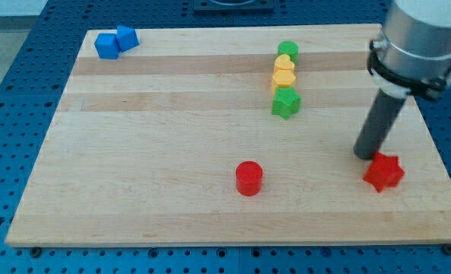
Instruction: Group up the red blocks at the bottom right corner
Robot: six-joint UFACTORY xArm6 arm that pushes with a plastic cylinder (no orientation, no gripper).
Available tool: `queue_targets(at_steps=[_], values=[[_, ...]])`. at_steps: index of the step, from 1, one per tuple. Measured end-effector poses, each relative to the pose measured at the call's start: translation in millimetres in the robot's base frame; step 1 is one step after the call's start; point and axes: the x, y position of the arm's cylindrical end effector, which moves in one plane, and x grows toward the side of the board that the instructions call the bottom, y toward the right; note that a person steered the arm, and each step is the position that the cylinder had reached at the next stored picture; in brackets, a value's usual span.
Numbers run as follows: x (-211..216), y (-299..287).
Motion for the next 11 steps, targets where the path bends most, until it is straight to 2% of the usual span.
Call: queue_targets(at_steps=[1, 3, 8, 9, 10, 11], values=[[27, 10], [32, 13], [-37, -195], [-33, -209], [14, -210], [16, -210]])
